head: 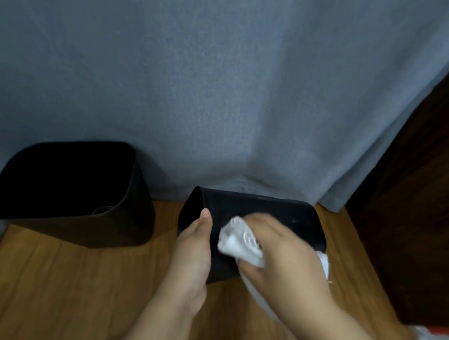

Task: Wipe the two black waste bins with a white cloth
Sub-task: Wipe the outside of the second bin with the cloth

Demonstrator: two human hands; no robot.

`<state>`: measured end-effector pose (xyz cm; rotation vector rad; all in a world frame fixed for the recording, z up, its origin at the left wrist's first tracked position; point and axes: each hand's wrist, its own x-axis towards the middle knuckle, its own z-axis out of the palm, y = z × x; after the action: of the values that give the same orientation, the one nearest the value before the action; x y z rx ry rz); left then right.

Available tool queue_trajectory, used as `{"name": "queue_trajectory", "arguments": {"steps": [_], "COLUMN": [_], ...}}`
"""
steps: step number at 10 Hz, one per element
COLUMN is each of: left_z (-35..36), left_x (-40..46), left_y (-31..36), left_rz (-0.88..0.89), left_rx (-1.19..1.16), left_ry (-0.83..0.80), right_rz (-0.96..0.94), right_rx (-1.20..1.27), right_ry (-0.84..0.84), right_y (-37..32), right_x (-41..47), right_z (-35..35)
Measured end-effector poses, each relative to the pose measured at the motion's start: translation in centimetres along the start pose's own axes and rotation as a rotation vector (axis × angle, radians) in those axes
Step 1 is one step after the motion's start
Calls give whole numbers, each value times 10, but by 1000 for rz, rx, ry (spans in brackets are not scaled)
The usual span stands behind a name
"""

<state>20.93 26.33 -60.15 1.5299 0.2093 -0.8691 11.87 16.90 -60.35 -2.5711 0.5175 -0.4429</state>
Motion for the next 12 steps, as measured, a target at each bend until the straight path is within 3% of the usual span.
{"name": "queue_trajectory", "arguments": {"steps": [1,2,3,4,5,6,7,9,10,12], "left_z": [2,-2,-4,-6,-7,-7,-6,-6,-8,-9], "left_x": [-2,0,5,5,5,4,4,1,2,-1], "left_y": [-2,0,0,-2,-4,-4,-2,-2,0,-1], "left_rz": [9,3,-2,35,60,66,82,79,66,42], "left_rx": [13,-4,-20,-25,-32,-44,-45,-30,-45,-60], "left_ry": [4,12,-5,-35,-41,-34,-4,-3,13,22], "right_rz": [42,-59,-16,217,369,422,310,436,323,481], "right_rx": [81,43,20,159,79,19,40,-53,69,-54], "right_ry": [48,-68,-109,-5,126,108,13,98,36,60], "right_y": [8,8,21,52,79,80,73,81,53,82], "right_x": [15,-6,-30,-34,-18,0,2,4,-5,3], "right_z": [5,2,-8,-17,-27,-22,-12,-18,-4,-22]}}
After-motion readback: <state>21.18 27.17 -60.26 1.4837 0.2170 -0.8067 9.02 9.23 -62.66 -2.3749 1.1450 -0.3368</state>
